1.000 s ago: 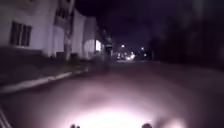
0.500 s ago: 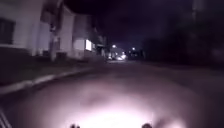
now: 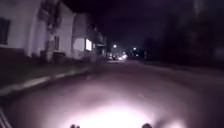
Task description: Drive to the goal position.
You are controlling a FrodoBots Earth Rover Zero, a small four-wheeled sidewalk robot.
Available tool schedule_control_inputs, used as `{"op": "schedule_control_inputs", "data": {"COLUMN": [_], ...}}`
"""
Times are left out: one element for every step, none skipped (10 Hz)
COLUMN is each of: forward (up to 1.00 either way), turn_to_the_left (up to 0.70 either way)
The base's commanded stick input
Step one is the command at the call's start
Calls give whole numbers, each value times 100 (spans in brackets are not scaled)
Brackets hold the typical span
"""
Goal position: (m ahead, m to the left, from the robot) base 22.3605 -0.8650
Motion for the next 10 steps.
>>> {"op": "schedule_control_inputs", "data": {"forward": [100, 100, 100, 100, 100, 100, 100, 100, 100, 100], "turn_to_the_left": [0, 0, 0, 0, 0, 0, -9, -40, -24, 0]}}
